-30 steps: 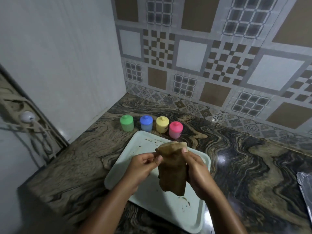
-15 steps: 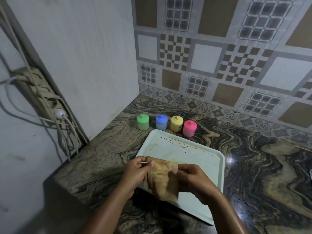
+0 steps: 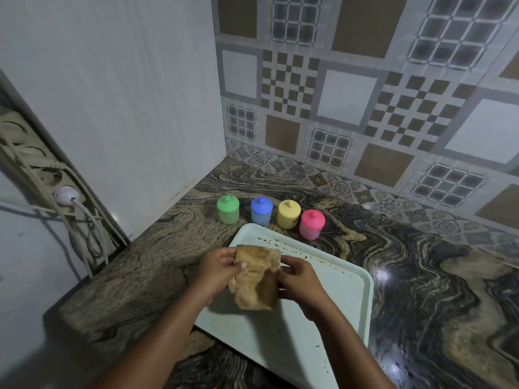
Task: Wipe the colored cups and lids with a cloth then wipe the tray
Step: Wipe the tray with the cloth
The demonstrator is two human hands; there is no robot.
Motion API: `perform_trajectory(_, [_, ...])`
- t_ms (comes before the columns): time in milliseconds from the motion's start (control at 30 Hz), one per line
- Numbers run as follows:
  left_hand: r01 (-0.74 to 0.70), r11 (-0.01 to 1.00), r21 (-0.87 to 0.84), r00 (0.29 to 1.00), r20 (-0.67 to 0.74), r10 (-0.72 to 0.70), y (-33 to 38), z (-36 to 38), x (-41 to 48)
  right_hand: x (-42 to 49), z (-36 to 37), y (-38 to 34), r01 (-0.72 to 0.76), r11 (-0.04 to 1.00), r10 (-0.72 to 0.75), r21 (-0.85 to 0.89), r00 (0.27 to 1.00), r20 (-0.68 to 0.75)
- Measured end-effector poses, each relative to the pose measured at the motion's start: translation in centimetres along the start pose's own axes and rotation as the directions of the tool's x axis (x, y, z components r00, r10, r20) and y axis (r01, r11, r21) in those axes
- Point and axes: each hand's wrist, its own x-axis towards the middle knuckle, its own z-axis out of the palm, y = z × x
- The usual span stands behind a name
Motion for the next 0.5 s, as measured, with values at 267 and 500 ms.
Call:
perform_trajectory(267, [-0.068, 0.963, 0.260, 0.987, -0.122, 0.103, 1.4, 1.6, 7.3, 7.8, 0.1, 0.5, 0.037, 0.998, -0.042, -0.052, 0.995, -0.093])
perform_trajectory(500, [-0.211, 0.862, 0.461, 0.963, -0.055, 0.266, -0.1, 2.4, 8.3, 9.1, -0.1, 2.3, 0.070, 0.964, -0.108, -0.258, 0.985, -0.136])
